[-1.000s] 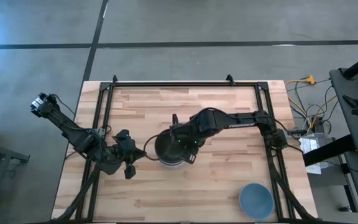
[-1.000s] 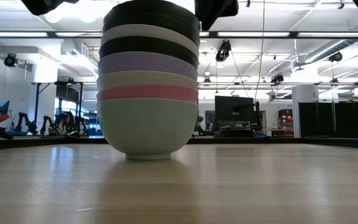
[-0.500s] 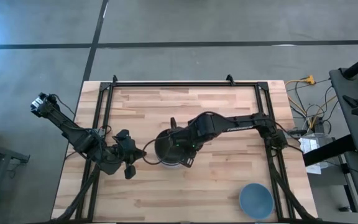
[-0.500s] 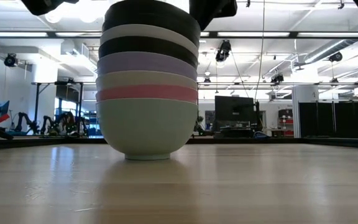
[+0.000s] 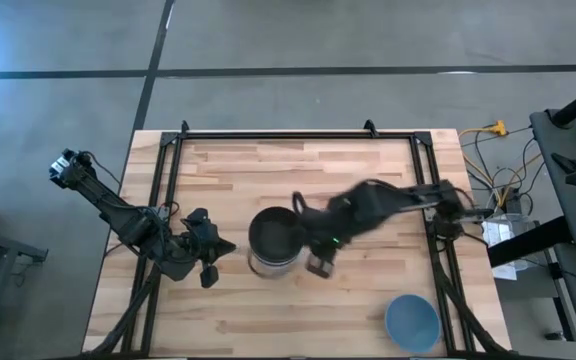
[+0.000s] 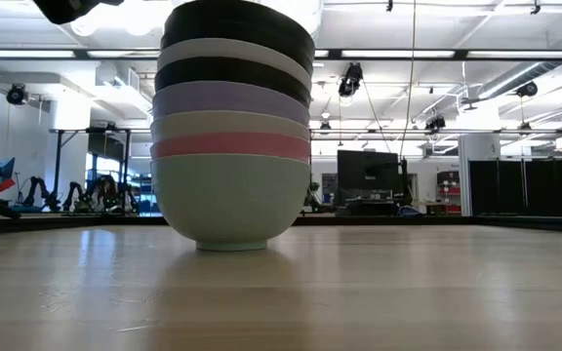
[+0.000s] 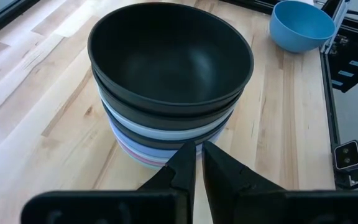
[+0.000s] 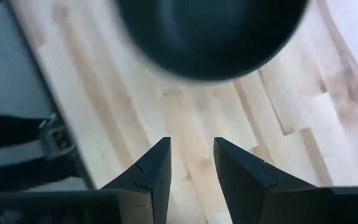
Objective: Nest bowls inside each other
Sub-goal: Stack the blue bowl on top of the black bowl
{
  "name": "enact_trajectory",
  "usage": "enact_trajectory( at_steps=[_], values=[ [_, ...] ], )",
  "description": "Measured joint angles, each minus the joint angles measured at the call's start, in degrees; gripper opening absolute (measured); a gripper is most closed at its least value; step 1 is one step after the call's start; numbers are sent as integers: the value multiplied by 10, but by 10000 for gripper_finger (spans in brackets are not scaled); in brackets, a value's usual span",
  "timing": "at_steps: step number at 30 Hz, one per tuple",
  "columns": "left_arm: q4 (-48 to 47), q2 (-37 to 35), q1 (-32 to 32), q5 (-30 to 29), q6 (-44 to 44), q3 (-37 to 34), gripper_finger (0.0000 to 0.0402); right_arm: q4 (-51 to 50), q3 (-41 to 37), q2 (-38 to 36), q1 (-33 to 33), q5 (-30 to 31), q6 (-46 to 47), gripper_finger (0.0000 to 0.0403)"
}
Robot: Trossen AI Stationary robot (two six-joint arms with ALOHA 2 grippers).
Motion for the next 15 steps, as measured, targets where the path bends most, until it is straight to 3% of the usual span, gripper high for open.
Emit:
enact_trajectory(
  at_steps=[6,11,15],
  values=[
    [3,0,0,2,0,0,12,1,-65,-87,121,94,-8,116],
    [7,0,0,2,1,0,12,0,-200,-162,236,181,65,116],
    [6,0,0,1,10,0,12,4,-330,-214,317,196,100,116]
  ],
)
